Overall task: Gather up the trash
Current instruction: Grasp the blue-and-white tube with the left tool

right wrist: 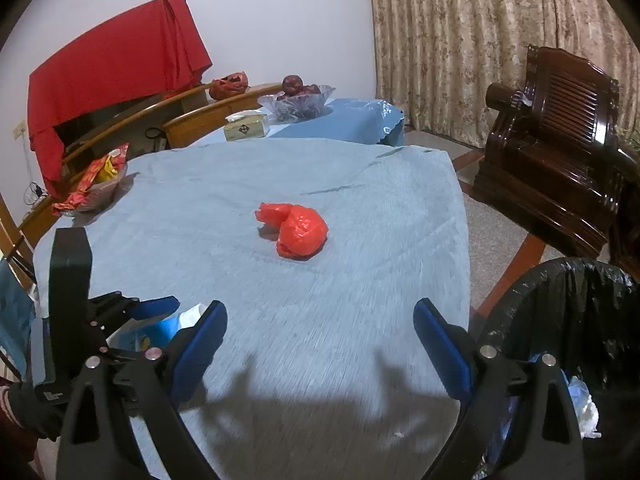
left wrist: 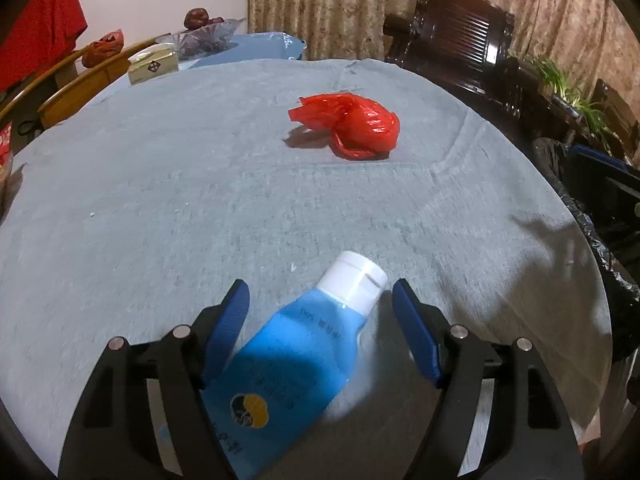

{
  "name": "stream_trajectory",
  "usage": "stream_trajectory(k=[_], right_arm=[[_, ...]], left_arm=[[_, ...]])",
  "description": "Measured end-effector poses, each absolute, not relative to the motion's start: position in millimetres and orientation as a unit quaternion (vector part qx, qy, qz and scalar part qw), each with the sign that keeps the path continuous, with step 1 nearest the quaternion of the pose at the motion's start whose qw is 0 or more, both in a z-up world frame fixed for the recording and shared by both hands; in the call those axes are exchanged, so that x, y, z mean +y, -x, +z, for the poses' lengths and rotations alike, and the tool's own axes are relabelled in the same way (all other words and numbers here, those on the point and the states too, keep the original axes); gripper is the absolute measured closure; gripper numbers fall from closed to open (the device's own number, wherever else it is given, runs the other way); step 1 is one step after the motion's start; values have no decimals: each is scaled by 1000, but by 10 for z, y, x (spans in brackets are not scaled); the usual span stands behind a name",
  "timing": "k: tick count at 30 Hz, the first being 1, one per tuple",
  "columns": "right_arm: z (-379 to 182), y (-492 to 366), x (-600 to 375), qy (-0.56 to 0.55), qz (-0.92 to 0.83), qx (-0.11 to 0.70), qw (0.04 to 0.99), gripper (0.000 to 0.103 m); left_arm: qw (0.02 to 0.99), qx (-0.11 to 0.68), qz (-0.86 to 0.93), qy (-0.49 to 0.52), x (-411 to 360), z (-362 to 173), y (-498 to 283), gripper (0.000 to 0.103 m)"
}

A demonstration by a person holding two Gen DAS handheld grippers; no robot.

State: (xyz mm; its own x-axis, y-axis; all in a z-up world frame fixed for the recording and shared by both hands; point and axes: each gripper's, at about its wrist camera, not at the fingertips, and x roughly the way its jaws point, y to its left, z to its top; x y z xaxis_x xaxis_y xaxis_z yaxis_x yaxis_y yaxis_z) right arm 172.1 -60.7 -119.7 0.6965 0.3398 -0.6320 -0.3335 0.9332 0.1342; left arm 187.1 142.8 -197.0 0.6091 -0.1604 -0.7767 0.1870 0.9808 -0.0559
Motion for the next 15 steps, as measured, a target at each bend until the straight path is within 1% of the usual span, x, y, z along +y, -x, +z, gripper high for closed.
stream_trajectory(k=[1, 2, 4, 8, 9, 15], right_arm=[[-1201, -1736, -605, -4, 183, 344, 921, 11], [-1202, -1752, -604, -4, 182, 345, 921, 11], [-1210, -1787, -601, -5, 182, 346, 920, 11], [-1217, -1842, -586, -6, 183, 347, 920, 11], [-1217, -1840, -586, -6, 183, 347, 920, 11], [-1219, -1907, -499, 7, 189, 345, 919, 11]], left_arm=[[897, 432, -97, -15, 1424, -1967, -1881, 34], [897, 431, -100, -13, 1428, -1961, -1893, 38], [897, 430, -100, -6, 1450, -1949, -1916, 57], [901, 423, -91, 20, 1533, -1917, -1940, 71], [904, 419, -82, 22, 1558, -1896, -1941, 76], [911, 408, -50, 36, 1691, -1820, -1975, 76]])
